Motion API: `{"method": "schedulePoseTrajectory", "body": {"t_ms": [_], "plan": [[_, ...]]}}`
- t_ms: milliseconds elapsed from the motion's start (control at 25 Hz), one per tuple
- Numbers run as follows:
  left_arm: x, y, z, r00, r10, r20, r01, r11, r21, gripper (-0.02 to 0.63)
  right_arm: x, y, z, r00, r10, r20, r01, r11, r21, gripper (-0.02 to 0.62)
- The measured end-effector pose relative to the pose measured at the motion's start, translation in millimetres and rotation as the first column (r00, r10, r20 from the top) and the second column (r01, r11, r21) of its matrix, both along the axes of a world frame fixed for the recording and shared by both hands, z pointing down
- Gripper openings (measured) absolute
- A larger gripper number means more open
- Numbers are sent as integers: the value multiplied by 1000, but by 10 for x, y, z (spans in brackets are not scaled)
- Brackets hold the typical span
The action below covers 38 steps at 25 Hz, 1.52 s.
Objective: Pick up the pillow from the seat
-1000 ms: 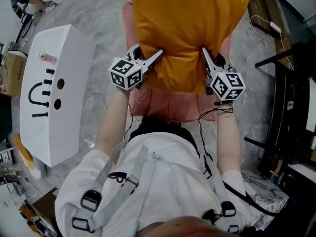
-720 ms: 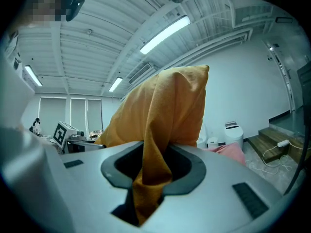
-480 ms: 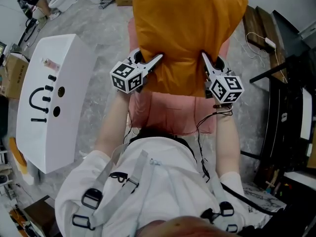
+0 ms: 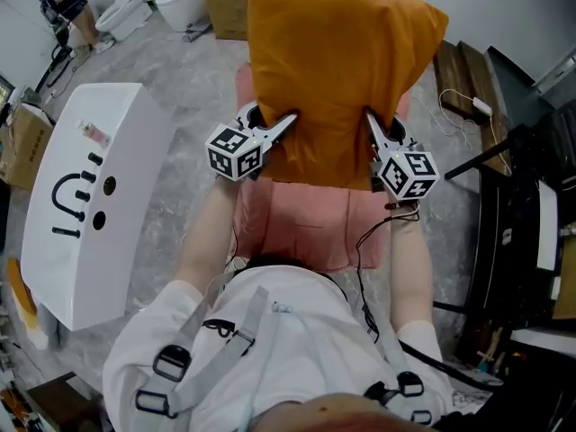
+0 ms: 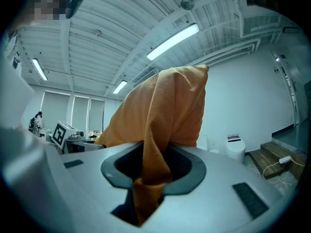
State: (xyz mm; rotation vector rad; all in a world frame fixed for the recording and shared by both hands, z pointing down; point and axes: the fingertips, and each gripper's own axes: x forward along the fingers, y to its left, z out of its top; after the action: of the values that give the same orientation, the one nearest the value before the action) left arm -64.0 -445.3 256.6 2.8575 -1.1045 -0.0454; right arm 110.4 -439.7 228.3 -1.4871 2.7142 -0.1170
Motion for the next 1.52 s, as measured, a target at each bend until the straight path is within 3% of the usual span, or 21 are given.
{"method": "schedulePoseTrajectory", "body": {"t_ms": [720,1160,1520], "plan": [[253,-251,-759,1000,9,-23,-5,989,147,230,230,-159,-822,999,20,-25,-16,987,160,127],[359,-380,-1382,999,17,-45,-5,963,269,229,325,-221,-1475,999,30,-43,-16,960,279,132],[400,-395,-1522,999,18,-40,-5,956,294,229,365,-229,-1595,998,49,-42,-34,951,308,132]]}}
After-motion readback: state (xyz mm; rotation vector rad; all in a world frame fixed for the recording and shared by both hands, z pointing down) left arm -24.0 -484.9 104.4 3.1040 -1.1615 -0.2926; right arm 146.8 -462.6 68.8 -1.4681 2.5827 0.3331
